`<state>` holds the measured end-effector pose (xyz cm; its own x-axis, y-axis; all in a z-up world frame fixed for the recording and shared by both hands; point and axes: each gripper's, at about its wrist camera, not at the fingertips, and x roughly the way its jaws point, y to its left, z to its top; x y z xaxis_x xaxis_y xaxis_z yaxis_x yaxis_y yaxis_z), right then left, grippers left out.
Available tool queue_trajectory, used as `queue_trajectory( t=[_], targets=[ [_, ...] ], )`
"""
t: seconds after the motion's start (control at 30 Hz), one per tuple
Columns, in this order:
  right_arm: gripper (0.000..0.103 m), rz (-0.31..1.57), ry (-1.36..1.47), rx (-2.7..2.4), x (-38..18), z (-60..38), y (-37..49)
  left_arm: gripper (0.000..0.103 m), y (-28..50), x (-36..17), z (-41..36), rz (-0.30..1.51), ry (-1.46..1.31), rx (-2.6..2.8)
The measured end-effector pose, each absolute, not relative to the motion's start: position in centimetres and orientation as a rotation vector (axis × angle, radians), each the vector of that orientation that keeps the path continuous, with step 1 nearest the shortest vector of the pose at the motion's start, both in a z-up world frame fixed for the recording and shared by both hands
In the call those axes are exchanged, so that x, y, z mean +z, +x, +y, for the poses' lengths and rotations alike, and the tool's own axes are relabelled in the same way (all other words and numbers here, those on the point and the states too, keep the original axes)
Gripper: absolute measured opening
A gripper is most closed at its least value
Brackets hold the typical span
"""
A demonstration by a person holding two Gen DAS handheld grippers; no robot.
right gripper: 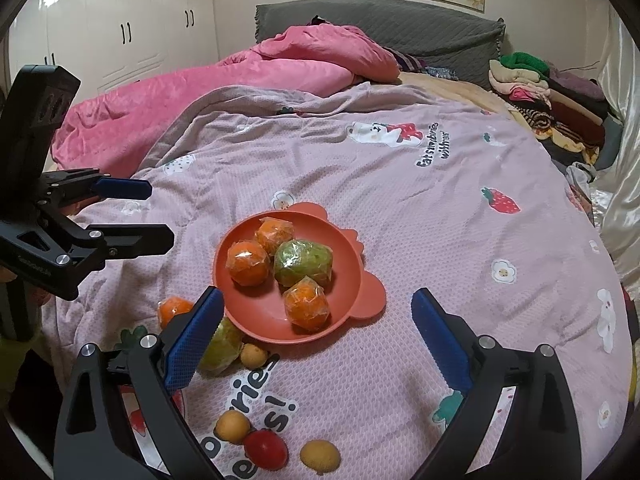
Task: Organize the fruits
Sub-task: 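Move both tools toward the loose fruits lying beside the plate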
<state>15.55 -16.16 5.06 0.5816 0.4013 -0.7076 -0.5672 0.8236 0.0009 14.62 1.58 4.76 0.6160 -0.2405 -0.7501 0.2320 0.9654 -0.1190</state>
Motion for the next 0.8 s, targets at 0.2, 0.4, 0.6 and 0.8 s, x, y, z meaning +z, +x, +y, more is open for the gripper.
queue_trajectory(
  t=[0.2, 0.4, 0.6, 0.8],
  targets=[
    [0.095, 0.757, -0.233, 0.572, 5.4, -16.2, 15.2, 0.093, 14.5, 4.8, 1.6, 0.869, -0.006, -0.269],
    [0.095, 0.75, -0.232, 0.57, 5.9, -16.4, 14.4, 0.093, 14.4, 4.9, 1.6, 0.864, -0.01, -0.265],
    [0.095, 0.761, -0.245, 0.579, 5.7, -16.3, 13.4, 0.093, 14.0, 4.9, 1.9, 0.87, -0.024, -0.259],
    [0.095, 0.759, -0.252, 0.571, 6.0, -17.0, 12.5, 0.093, 13.5, 4.8, 1.6, 0.868, -0.013, -0.26]
  ],
)
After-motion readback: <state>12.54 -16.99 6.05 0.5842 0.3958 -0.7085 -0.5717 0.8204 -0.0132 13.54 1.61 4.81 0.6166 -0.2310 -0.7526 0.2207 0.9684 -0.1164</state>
